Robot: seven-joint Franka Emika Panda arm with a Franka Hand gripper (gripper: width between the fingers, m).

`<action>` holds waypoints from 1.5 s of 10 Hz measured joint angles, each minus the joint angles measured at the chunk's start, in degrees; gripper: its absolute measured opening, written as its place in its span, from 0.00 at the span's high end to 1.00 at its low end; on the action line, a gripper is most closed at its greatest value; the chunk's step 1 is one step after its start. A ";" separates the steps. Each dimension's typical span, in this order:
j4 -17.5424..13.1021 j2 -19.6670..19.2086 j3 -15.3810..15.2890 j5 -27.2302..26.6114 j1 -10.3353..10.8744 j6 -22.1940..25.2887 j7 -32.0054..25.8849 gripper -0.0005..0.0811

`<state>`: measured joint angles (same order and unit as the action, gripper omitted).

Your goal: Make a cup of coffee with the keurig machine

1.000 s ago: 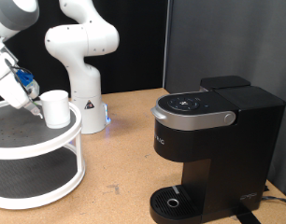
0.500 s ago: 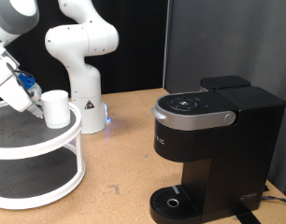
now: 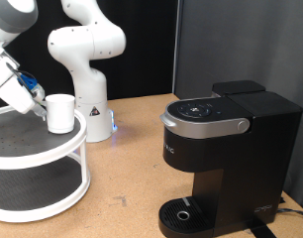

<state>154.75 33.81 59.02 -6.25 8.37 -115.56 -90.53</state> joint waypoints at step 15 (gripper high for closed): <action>-6.03 7.48 -4.20 -5.05 -2.52 17.12 10.29 0.92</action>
<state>148.72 41.28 54.82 -11.30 5.85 -98.44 -80.24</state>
